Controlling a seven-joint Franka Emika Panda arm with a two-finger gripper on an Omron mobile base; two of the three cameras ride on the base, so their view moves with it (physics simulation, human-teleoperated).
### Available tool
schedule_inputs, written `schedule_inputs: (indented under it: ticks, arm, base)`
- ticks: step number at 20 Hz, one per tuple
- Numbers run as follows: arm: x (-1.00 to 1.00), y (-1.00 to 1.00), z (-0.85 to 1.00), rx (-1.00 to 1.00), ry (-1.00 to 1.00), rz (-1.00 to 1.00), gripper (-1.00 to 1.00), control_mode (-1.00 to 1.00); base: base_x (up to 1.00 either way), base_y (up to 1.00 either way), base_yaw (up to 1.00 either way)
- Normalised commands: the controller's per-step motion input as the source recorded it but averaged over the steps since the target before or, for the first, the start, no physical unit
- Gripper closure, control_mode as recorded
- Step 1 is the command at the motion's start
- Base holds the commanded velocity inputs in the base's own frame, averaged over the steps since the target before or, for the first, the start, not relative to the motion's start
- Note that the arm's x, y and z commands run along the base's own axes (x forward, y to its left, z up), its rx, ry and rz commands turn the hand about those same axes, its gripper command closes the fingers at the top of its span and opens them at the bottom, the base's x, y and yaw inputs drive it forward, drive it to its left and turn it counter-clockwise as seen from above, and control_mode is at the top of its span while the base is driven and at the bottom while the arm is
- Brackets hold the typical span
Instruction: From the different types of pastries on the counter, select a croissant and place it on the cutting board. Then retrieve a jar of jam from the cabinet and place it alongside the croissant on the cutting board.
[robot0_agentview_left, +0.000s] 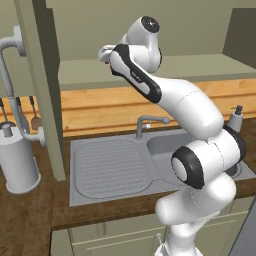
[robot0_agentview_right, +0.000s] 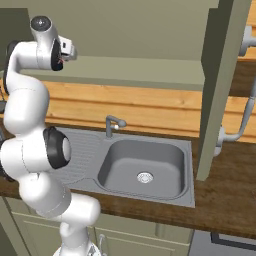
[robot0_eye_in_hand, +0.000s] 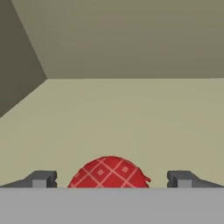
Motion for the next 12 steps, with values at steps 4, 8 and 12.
schedule_inputs:
  ticks: [4,8,12]
  arm:
    - [0.0,0.2,-0.07,0.0,0.0,0.07,-1.0,-1.0]
    - [0.0,0.03,-0.25,-0.03,0.0,0.04,1.0,-1.0]
    - [0.0,-0.17,-0.25,-0.13,-0.03,0.06,1.0,-1.0]
  base:
    - [0.0,0.0,0.0]
    - [0.0,0.0,0.0]
    - [0.0,0.0,0.0]
